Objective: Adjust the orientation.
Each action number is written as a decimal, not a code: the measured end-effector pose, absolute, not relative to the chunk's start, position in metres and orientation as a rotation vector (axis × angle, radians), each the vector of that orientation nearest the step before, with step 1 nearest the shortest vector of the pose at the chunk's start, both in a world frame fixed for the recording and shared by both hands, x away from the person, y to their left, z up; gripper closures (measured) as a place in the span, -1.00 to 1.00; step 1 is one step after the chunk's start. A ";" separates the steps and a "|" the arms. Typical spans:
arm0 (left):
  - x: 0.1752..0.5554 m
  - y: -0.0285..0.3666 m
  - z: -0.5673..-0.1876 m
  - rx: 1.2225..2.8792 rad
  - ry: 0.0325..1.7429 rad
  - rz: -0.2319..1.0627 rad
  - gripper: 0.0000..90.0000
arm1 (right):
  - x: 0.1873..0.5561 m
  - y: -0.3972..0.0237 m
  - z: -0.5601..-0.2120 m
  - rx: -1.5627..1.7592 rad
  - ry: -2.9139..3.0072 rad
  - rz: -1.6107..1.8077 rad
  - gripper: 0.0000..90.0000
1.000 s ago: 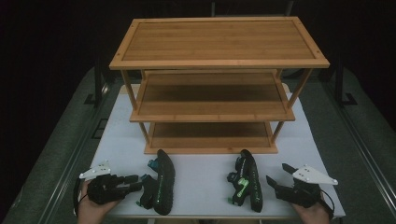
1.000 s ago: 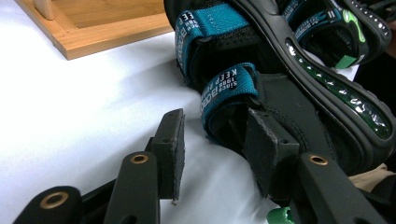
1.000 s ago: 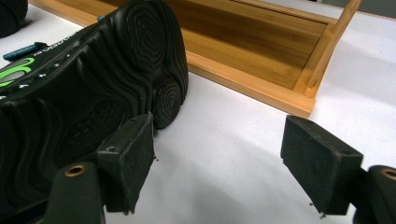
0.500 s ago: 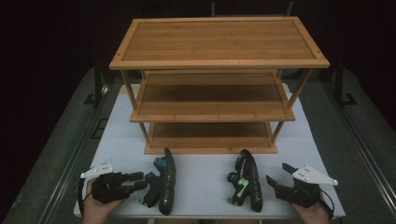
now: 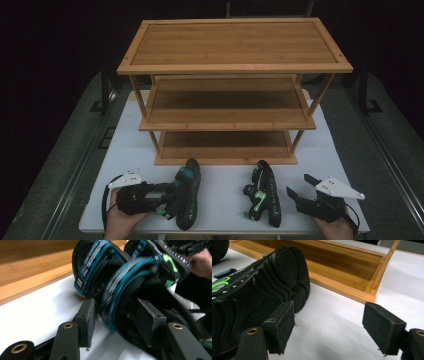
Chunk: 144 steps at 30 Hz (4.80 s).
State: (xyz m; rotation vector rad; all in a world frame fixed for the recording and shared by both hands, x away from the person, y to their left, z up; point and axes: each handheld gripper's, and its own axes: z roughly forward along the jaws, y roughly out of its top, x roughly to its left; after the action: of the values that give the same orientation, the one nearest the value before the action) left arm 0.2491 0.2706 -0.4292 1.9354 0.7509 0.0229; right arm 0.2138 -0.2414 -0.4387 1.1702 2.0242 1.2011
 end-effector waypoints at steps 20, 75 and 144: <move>0.256 0.233 -0.429 1.888 0.717 -0.033 -0.06 | 0.213 -0.241 -0.439 1.168 2.027 1.204 -0.44; 0.253 0.215 -0.430 1.897 0.718 0.021 -0.18 | 0.195 -0.174 -0.407 0.897 2.147 1.294 0.91; 0.249 0.214 -0.427 1.901 0.728 0.032 -0.19 | 0.190 -0.258 -0.412 1.259 2.070 1.132 0.53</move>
State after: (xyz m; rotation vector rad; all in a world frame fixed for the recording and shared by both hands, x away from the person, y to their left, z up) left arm 0.2494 0.2136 -0.4266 1.9006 0.7281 0.0321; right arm 0.1900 -0.2580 -0.4121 1.2588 2.0696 1.1319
